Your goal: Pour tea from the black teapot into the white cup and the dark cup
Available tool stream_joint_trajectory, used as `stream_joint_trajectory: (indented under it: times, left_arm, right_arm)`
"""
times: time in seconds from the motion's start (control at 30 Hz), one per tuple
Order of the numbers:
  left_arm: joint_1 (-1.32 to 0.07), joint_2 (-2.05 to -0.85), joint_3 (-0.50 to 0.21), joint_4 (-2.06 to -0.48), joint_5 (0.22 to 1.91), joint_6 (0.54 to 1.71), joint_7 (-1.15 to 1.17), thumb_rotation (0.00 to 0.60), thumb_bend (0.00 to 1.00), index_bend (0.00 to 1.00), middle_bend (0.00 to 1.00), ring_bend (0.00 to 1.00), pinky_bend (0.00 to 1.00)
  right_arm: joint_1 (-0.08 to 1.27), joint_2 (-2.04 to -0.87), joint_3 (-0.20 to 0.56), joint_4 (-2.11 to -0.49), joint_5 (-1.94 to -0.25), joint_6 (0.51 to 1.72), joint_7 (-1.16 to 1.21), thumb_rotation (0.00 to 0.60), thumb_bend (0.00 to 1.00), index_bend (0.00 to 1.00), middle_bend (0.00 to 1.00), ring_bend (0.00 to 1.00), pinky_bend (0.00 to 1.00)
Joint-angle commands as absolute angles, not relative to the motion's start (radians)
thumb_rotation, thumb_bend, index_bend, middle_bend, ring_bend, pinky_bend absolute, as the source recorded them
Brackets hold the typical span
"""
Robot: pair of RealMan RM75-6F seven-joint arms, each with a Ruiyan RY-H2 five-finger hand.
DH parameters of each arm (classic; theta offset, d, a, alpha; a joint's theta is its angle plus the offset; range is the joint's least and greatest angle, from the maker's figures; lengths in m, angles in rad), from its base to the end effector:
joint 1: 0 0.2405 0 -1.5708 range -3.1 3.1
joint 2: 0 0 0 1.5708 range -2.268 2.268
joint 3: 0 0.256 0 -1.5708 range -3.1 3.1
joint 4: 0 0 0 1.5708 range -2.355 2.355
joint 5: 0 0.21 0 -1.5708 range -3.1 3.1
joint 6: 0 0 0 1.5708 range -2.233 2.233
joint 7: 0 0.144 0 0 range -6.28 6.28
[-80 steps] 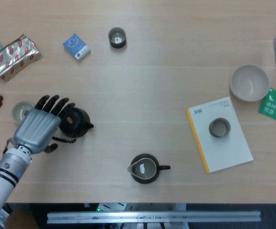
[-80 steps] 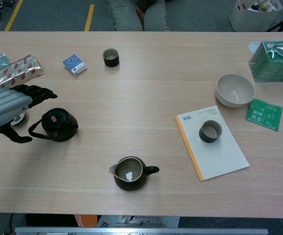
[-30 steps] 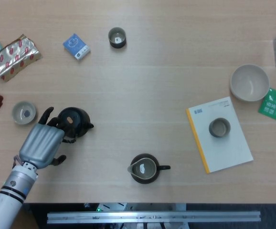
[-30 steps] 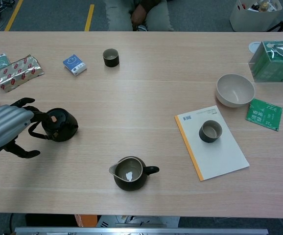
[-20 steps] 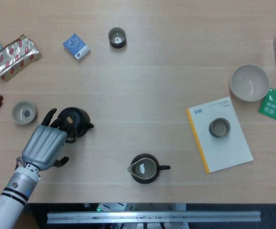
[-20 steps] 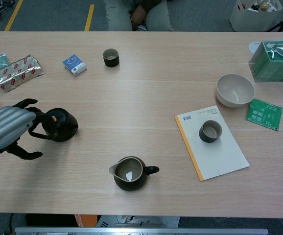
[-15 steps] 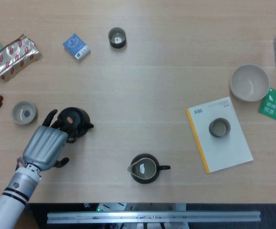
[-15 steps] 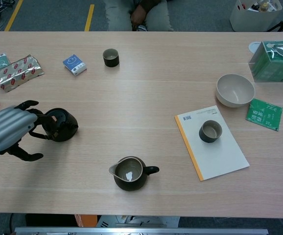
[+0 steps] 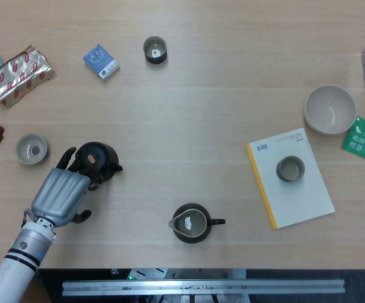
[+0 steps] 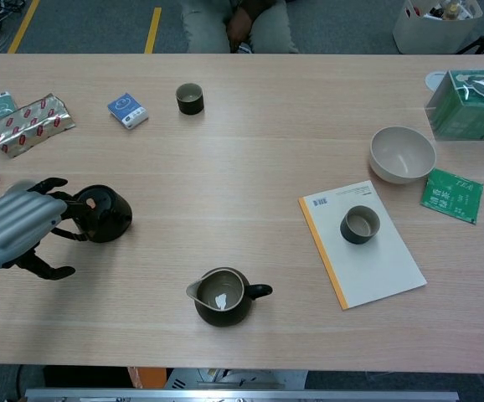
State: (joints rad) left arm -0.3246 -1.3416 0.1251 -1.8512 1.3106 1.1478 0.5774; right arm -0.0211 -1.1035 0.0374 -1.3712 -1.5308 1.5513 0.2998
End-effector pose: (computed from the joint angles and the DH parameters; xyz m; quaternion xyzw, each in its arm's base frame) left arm -0.2287 0.1745 0.0148 -0.7725 -0.4074 -0.2450 0.4210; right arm -0.3653 -0.1438 0.1971 0.5604 -0.4057 0.3950 0.6044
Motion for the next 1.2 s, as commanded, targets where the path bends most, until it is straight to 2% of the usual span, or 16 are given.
stream_joint_trajectory:
  times: [0.03,1.2]
  left_arm:
    - [-0.324,-1.342,0.123,-1.849,1.312,1.151,0.579,0.6,0.17,0.35,0.37,0.24,0.0]
    - [-0.323,-1.325,0.132,-1.808,1.32,1.13,0.563,0.6,0.17,0.36,0.37,0.24,0.0]
  right_arm:
    - [-0.021,-1.104,0.038,-1.371,-1.531,1.552,0.299,0.6,0.12,0.36,0.32,0.18,0.22]
    - [-0.027,-1.094,0.038,-1.391,-1.526,1.552,0.284,0.6,0.12,0.36,0.32,0.18,0.22]
